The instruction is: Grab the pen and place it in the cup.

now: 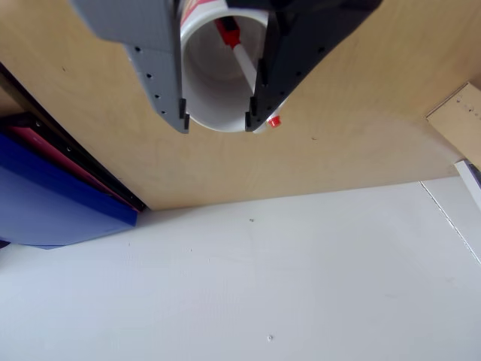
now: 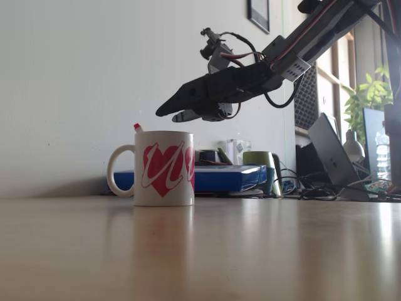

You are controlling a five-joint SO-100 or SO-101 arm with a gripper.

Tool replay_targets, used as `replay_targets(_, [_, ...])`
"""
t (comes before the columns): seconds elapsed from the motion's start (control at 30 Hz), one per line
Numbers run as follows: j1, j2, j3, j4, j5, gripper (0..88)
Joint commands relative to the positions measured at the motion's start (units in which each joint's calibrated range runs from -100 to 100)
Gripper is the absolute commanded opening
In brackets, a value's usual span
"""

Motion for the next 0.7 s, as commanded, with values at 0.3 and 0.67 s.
replay_targets(0.3, [0.43, -0.94, -0.29, -0.88, 0.13, 20.1])
replay_targets(0.67, [0.52, -0.94, -0.02, -0.97, 0.55, 20.1])
